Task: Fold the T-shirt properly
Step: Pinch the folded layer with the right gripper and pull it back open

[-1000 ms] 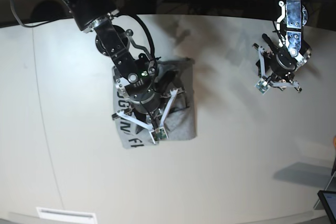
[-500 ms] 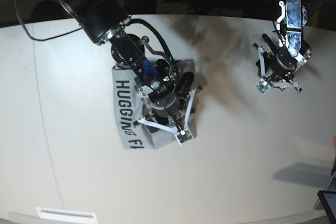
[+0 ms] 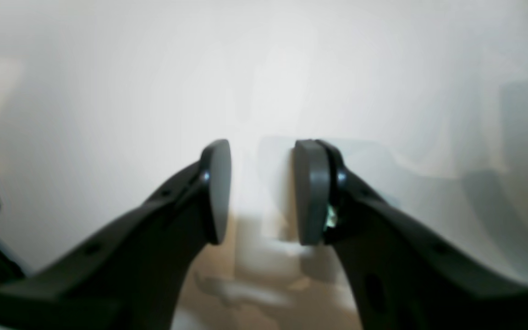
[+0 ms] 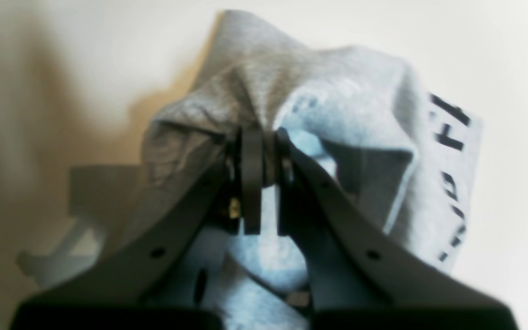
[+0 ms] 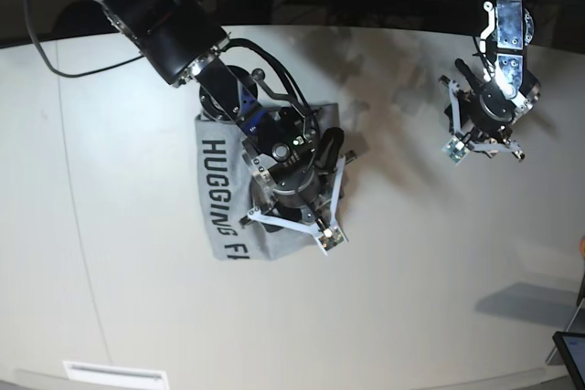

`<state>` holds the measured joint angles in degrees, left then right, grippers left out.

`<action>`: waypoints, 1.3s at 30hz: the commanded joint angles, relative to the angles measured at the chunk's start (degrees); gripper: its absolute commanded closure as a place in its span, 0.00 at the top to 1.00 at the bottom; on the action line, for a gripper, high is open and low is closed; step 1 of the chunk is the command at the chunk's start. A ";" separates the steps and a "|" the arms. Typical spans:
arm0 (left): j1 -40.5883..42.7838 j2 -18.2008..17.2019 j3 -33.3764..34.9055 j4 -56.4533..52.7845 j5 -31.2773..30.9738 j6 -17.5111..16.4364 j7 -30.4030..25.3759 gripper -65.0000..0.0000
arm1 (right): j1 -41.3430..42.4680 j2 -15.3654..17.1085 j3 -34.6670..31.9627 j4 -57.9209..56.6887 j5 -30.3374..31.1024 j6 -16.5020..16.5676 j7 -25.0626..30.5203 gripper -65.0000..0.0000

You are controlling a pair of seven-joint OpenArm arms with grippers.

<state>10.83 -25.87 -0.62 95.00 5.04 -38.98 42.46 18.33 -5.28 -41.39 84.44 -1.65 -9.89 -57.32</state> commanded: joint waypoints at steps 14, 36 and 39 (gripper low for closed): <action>0.20 -0.11 1.99 -0.10 -0.25 -1.02 1.28 0.36 | 6.24 -1.36 -5.25 -7.39 -0.33 -0.09 3.74 0.01; 0.20 -0.11 1.99 -0.10 -0.25 -1.02 1.28 0.36 | 9.23 -1.62 -15.01 -7.13 -0.68 -0.18 7.96 0.24; 0.20 -0.20 1.99 -0.10 -0.25 -1.02 1.28 0.36 | 9.23 -1.45 -15.19 -6.69 -2.26 -1.41 9.19 0.25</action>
<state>10.63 -26.04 0.91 95.13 5.78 -38.33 42.44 25.76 -6.04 -57.01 76.58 -2.98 -10.81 -49.34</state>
